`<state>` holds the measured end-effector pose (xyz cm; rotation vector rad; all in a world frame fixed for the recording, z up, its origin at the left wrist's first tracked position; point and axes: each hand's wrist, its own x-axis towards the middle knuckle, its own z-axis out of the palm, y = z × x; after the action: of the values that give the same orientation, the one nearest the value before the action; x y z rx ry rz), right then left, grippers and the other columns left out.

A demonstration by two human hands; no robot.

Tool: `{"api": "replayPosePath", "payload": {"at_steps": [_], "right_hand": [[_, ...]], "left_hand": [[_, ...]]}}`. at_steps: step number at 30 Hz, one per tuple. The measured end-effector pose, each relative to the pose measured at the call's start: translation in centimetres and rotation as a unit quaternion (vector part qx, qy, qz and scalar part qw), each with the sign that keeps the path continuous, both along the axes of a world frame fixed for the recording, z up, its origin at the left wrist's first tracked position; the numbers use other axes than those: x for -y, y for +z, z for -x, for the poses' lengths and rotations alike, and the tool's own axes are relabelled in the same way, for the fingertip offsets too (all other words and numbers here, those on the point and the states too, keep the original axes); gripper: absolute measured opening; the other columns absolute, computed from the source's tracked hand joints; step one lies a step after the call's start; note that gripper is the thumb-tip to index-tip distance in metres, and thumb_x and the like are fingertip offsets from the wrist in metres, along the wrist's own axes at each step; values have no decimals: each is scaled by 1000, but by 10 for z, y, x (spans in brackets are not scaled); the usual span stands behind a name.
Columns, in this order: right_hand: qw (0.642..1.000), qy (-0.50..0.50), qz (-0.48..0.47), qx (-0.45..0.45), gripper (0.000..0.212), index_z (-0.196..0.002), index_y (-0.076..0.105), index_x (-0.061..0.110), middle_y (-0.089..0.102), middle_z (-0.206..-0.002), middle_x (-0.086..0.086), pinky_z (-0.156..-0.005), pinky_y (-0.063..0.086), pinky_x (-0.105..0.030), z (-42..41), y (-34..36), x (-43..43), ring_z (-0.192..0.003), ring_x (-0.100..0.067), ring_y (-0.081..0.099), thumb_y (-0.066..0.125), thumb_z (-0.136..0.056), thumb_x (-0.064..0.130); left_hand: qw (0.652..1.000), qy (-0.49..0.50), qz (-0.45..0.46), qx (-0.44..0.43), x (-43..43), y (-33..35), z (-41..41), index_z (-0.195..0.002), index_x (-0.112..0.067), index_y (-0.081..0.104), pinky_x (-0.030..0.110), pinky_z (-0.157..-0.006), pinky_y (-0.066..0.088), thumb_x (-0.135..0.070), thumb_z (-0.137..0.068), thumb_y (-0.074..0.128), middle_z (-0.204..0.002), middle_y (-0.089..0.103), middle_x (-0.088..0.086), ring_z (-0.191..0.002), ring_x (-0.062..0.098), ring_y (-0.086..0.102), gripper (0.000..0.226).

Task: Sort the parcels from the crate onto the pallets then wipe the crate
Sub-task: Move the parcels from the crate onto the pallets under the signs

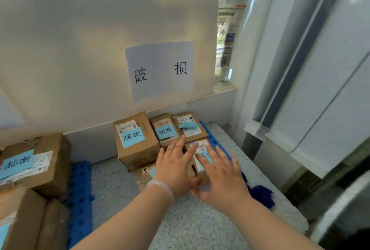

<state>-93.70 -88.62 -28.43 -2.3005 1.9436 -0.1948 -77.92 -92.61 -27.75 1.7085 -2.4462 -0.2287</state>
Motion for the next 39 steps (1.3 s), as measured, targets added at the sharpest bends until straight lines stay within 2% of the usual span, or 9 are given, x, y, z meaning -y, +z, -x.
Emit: {"api": "replayPosePath", "payload": {"at_steps": [3, 5, 7, 11, 15, 19, 29, 34, 39], "right_hand": [[997, -72, -3, 17, 94, -155, 4, 40, -9, -165, 1, -115, -19, -46, 25, -10, -53, -151, -21, -13, 36, -76, 80], [992, -121, -20, 9, 99, -154, 1, 40, -10, -165, 0, -116, -17, -48, 43, -17, -90, -151, -22, -13, 28, -69, 82], [985, -167, -42, -8, 97, -154, -4, 42, -13, -164, 2, -117, -18, -50, 64, -21, -125, -150, -21, -17, 31, -71, 80], [969, -244, -29, -10, 98, -154, -3, 42, -10, -165, 2, -115, -20, -47, 106, -20, -188, -150, -21, -14, 21, -67, 80], [950, -310, -17, 5, 86, -154, 0, 39, -11, -164, 3, -119, -15, -51, 137, -14, -235, -150, -18, -15, 45, -86, 66], [932, -362, -8, 18, 85, -154, 2, 39, -9, -164, 3, -119, -14, -50, 175, -16, -278, -150, -17, -14, 47, -88, 64], [889, -456, -25, 32, 87, -154, 0, 38, -8, -165, 1, -120, -10, -46, 311, -29, -368, -151, -19, -10, 50, -88, 66], [875, -479, -38, 54, 89, -154, -2, 41, -8, -164, 2, -121, -9, -43, 382, -36, -400, -151, -18, -8, 53, -88, 65], [864, -488, -69, 99, 91, -155, -1, 37, -9, -164, 2, -121, -7, -41, 423, -57, -415, -151, -18, -10, 56, -88, 61]], "left_hand": [[997, -74, -2, -4, -28, -9, 37, -151, -48, -8, 49, -122, 0, -69, -83, 52, -164, -9, -4, -151, 21, -4, 93], [992, -122, -4, -10, -51, -17, 62, -150, -49, -10, 50, -122, 0, -72, -82, 51, -164, -9, -5, -151, 22, -3, 94], [985, -169, -5, -19, -74, -23, 89, -152, -47, -8, 48, -121, 0, -72, -82, 51, -164, -11, -5, -151, 22, -3, 95], [968, -250, -15, -23, -122, -27, 140, -151, -47, -8, 48, -122, 0, -69, -84, 53, -164, -11, -5, -151, 21, -5, 94], [946, -323, -22, -20, -160, -20, 191, -150, -49, -10, 48, -122, -1, -64, -86, 54, -163, -14, -5, -151, 21, -8, 92], [925, -379, -21, -19, -190, -15, 243, -150, -49, -10, 49, -122, 1, -65, -84, 55, -164, -13, -5, -151, 21, -8, 93], [900, -433, -42, -2, -258, -33, 386, -149, -50, -13, 46, -122, 4, -70, -82, 53, -164, -12, -3, -151, 22, -3, 96], [910, -410, -61, -4, -283, -41, 452, -151, -48, -10, 46, -122, 6, -69, -84, 53, -164, -8, -4, -151, 20, -1, 95], [914, -391, -94, 46, -295, -66, 484, -151, -48, -11, 47, -122, 10, -70, -84, 52, -164, -8, -5, -151, 20, 0, 94]]}}
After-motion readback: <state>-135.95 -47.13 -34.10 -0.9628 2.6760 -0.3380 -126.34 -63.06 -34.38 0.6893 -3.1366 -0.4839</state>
